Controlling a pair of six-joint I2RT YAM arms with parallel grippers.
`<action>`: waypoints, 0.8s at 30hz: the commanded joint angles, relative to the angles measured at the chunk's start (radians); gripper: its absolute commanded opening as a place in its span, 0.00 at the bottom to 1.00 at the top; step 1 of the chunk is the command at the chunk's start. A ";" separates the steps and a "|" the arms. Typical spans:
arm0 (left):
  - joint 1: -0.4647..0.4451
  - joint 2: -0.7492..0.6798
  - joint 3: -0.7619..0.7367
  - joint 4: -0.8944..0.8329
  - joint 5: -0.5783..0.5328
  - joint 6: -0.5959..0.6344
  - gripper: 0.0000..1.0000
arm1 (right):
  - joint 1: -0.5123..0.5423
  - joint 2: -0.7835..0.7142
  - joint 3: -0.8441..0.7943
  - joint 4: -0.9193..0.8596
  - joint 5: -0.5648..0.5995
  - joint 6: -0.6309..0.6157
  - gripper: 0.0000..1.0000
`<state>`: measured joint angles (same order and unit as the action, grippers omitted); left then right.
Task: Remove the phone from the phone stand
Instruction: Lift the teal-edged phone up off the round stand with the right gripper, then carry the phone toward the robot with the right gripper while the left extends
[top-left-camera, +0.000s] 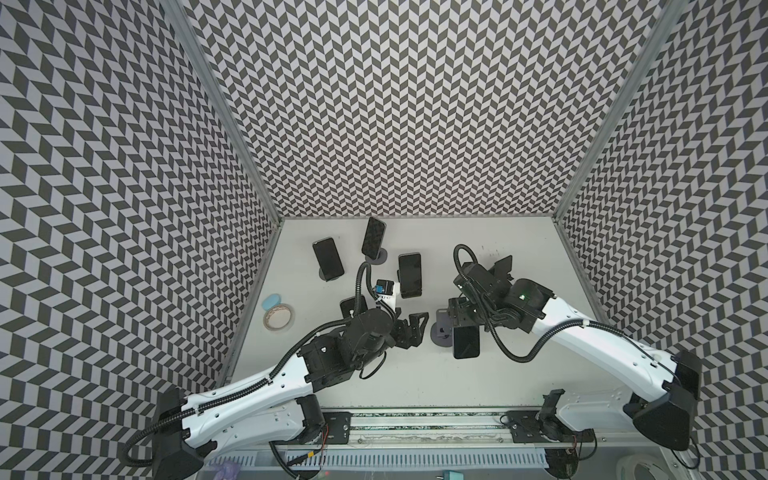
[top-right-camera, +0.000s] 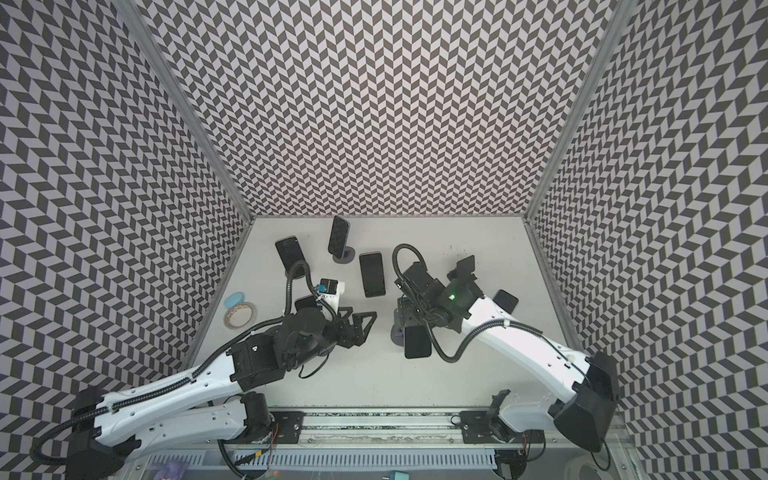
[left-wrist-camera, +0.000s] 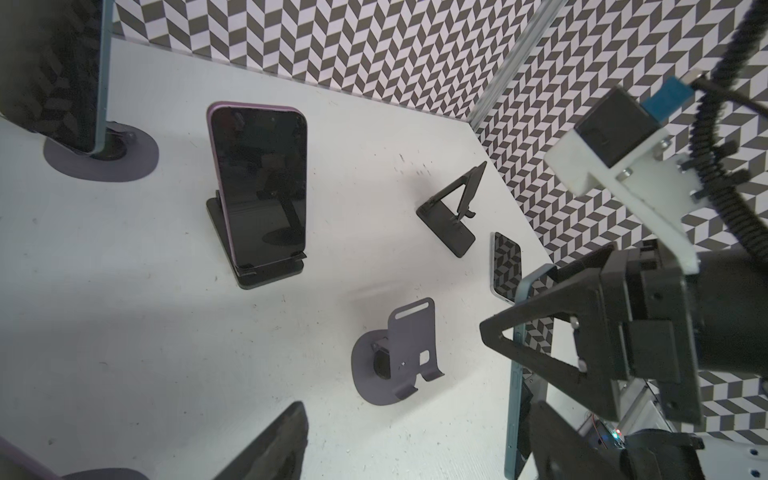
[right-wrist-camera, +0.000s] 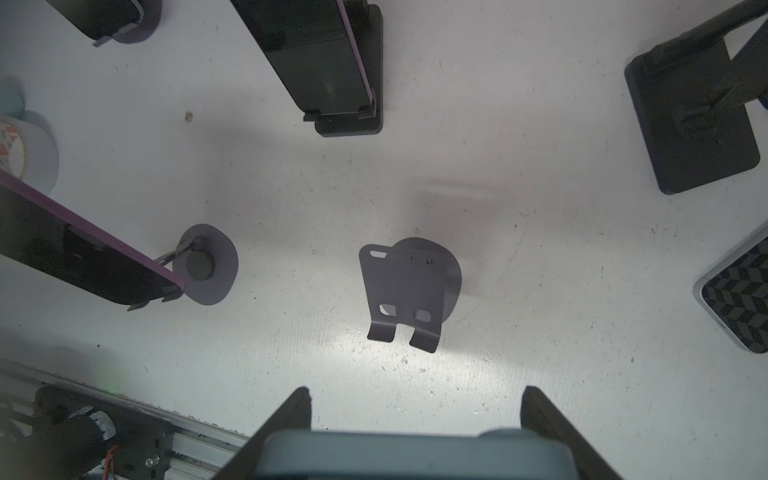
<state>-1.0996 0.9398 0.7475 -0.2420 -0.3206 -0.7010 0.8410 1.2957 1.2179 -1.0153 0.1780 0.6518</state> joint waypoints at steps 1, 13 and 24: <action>-0.032 0.026 0.012 0.058 -0.056 -0.049 0.84 | -0.002 -0.070 -0.023 0.006 -0.002 0.031 0.46; -0.084 0.168 0.069 0.117 -0.014 -0.045 0.83 | -0.003 -0.251 -0.188 -0.016 0.004 0.126 0.47; -0.157 0.278 0.112 0.130 0.023 -0.052 0.83 | -0.003 -0.350 -0.321 -0.003 0.029 0.189 0.47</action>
<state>-1.2453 1.1965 0.8230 -0.1337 -0.3107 -0.7330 0.8410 0.9630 0.9054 -1.0523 0.1875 0.8009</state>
